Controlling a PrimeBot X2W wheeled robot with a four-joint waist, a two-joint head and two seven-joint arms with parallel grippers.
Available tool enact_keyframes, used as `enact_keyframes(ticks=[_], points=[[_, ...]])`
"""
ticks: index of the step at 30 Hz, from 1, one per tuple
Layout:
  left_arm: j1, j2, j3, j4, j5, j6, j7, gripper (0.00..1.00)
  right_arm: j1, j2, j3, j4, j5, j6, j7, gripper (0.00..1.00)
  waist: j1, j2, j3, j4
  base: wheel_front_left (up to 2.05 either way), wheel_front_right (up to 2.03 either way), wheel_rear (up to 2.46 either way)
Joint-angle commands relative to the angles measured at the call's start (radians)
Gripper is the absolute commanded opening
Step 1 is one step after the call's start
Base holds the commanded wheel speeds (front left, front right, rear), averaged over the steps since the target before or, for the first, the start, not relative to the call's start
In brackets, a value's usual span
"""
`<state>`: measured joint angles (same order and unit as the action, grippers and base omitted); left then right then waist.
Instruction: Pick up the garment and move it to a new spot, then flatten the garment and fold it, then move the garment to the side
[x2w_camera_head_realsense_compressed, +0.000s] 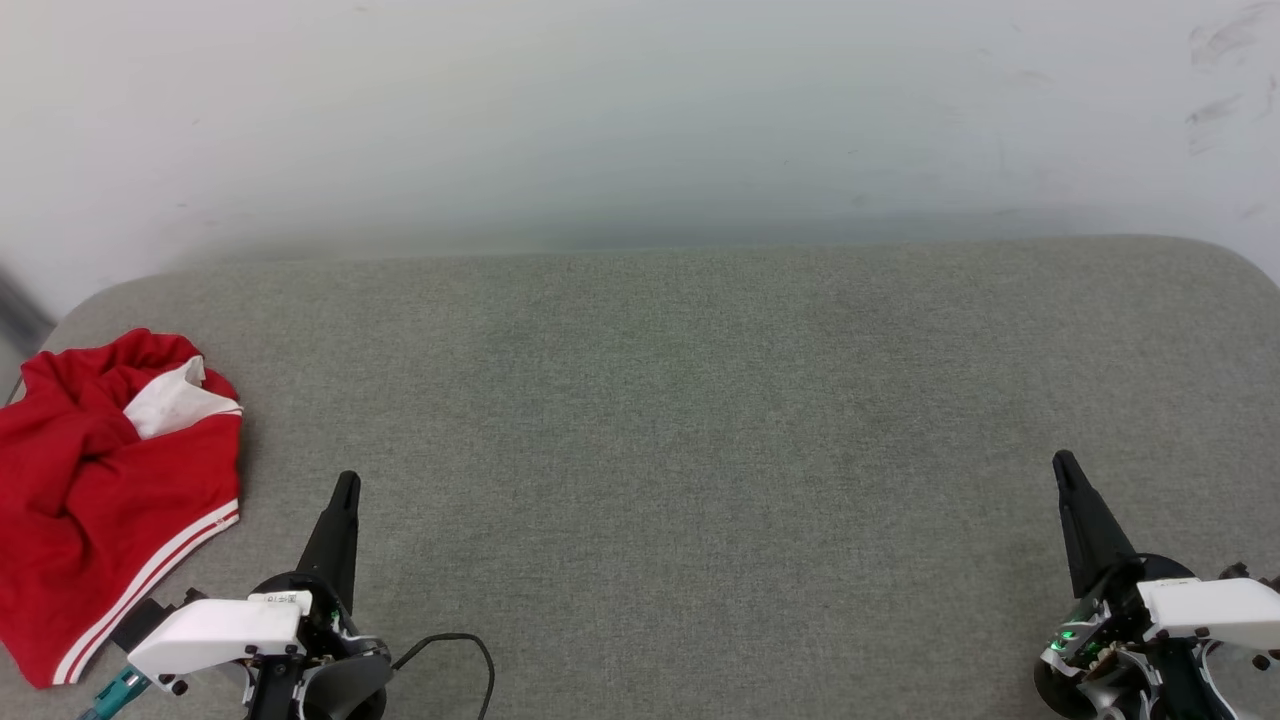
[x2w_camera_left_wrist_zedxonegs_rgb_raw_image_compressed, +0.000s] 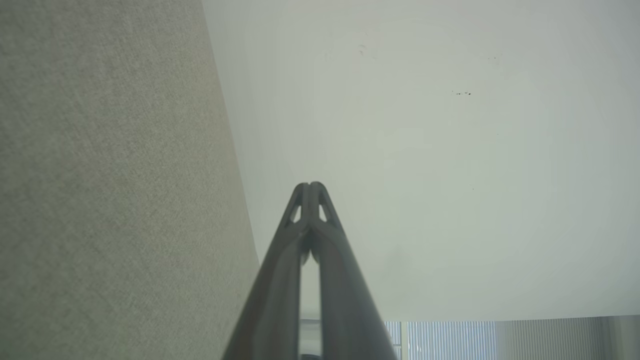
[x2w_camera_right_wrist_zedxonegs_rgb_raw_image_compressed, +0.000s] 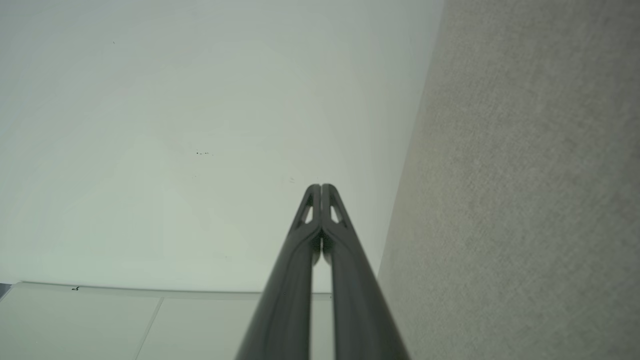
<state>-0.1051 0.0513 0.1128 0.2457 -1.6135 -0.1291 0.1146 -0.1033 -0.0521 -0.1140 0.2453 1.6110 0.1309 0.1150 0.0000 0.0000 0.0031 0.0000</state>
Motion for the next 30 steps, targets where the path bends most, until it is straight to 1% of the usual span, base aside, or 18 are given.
enact_keyframes(ticks=[1, 10, 11, 13, 14, 15, 26, 30], points=[[-0.008, -0.001, 0.003, 0.0, 0.002, -0.003, 0.002, 0.0, -0.011, 0.004, 0.0, 0.001, 0.004, 0.0, 0.001, 0.0, 0.0, 0.0, 0.0, 0.0, 0.0, 0.0, 0.0], [-0.008, -0.001, 0.003, 0.0, 0.002, -0.003, 0.002, 0.0, -0.011, 0.004, 0.0, 0.001, 0.004, 0.0, 0.001, 0.0, 0.0, 0.0, 0.0, 0.0, 0.0, 0.0, 0.0], [0.0, 0.0, 0.0, 0.001, 0.0, 0.0, -0.001, 1.0, 0.0, 0.0, 0.0, 0.001, 0.0, 0.0, 0.0, 1.0, 0.0, 0.0, 0.0, 0.0, 0.0, 0.0, 0.0], [0.011, -0.002, -0.003, 0.016, 0.001, 0.001, -0.002, 1.0, 0.012, 0.0, 0.001, 0.015, -0.001, 0.0, -0.001, 1.0, 0.0, 0.0, 0.0, 0.0, 0.0, 0.0, 0.0], [0.02, -0.003, -0.004, 0.024, 0.001, 0.001, -0.003, 0.0, 0.022, 0.0, 0.002, 0.023, -0.001, 0.0, -0.002, 0.0, 0.0, 0.0, 0.0, 0.0, 0.0, 0.0, 0.0], [0.024, -0.003, -0.007, 0.025, 0.003, 0.001, -0.007, 1.0, 0.026, 0.001, 0.004, 0.025, -0.002, 0.0, -0.005, 1.0, 0.0, 0.0, 0.001, 0.0, 0.0, 0.0, 0.0], [0.047, -0.003, -0.023, 0.001, 0.024, 0.001, -0.058, 1.0, 0.04, 0.001, 0.029, 0.012, -0.045, 0.0, -0.056, 1.0, 0.0, 0.0, 0.002, -0.002, 0.0, 0.0, 0.0], [0.055, -0.002, -0.006, -0.001, 0.041, 0.001, -0.076, 1.0, 0.043, 0.001, 0.031, 0.011, -0.076, 0.0, -0.075, 1.0, 0.0, 0.0, 0.002, -0.002, 0.0, 0.0, 0.0]])
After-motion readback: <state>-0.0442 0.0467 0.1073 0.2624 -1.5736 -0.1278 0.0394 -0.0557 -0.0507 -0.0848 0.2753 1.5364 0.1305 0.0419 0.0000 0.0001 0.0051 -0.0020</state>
